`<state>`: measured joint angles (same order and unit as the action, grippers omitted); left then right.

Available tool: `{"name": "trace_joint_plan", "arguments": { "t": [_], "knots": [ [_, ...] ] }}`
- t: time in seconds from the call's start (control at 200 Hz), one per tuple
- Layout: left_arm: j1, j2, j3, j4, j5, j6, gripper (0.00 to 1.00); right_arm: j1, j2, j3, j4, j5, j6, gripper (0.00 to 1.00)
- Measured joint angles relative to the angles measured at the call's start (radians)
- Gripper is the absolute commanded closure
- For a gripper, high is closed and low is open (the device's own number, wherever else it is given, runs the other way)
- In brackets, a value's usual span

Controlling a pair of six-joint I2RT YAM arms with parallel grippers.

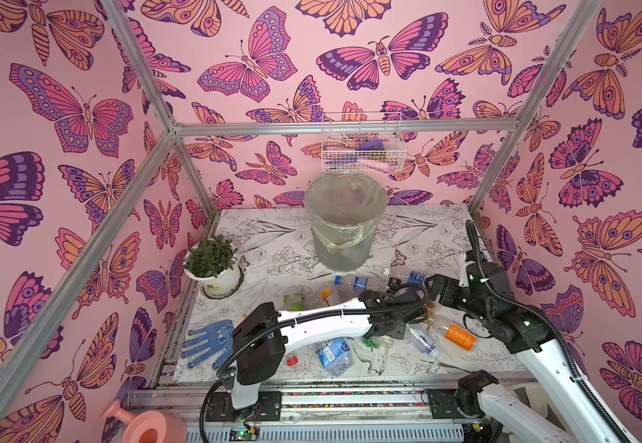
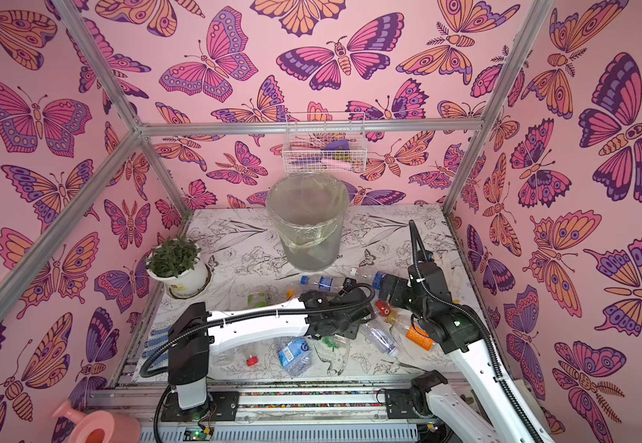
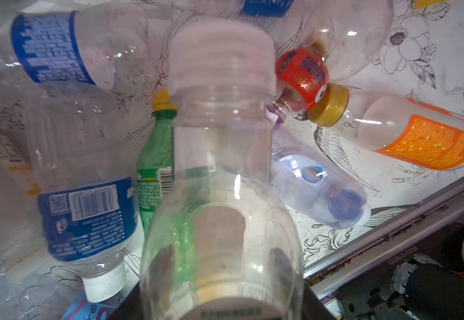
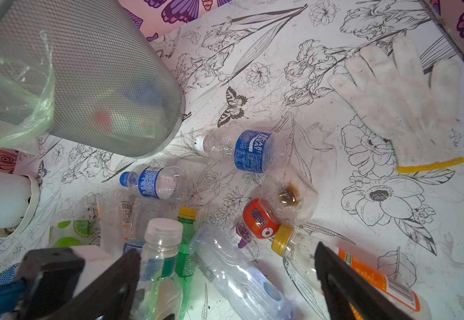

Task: Throw the plastic bottles in the bin
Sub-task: Pick up the plastic bottle from the bottom-center of the table, then throw the plastic bottle into the trash bin.

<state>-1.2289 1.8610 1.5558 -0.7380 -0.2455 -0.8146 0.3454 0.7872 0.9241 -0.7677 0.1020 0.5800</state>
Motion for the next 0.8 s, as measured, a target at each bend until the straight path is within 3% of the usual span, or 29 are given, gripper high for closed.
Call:
{"name": "trace_joint_plan", "arguments": {
  "t": [0.496, 0.801],
  "knots": [
    [0.006, -0.122, 0.023, -0.033, -0.098, 0.056, 0.68, 0.000, 0.000, -0.026, 0.015, -0.037, 0.016, 0.01],
    [0.007, -0.211, 0.087, -0.046, -0.174, 0.161, 0.74, 0.000, 0.000, -0.043, 0.033, -0.079, 0.019, 0.01]
  ]
}}
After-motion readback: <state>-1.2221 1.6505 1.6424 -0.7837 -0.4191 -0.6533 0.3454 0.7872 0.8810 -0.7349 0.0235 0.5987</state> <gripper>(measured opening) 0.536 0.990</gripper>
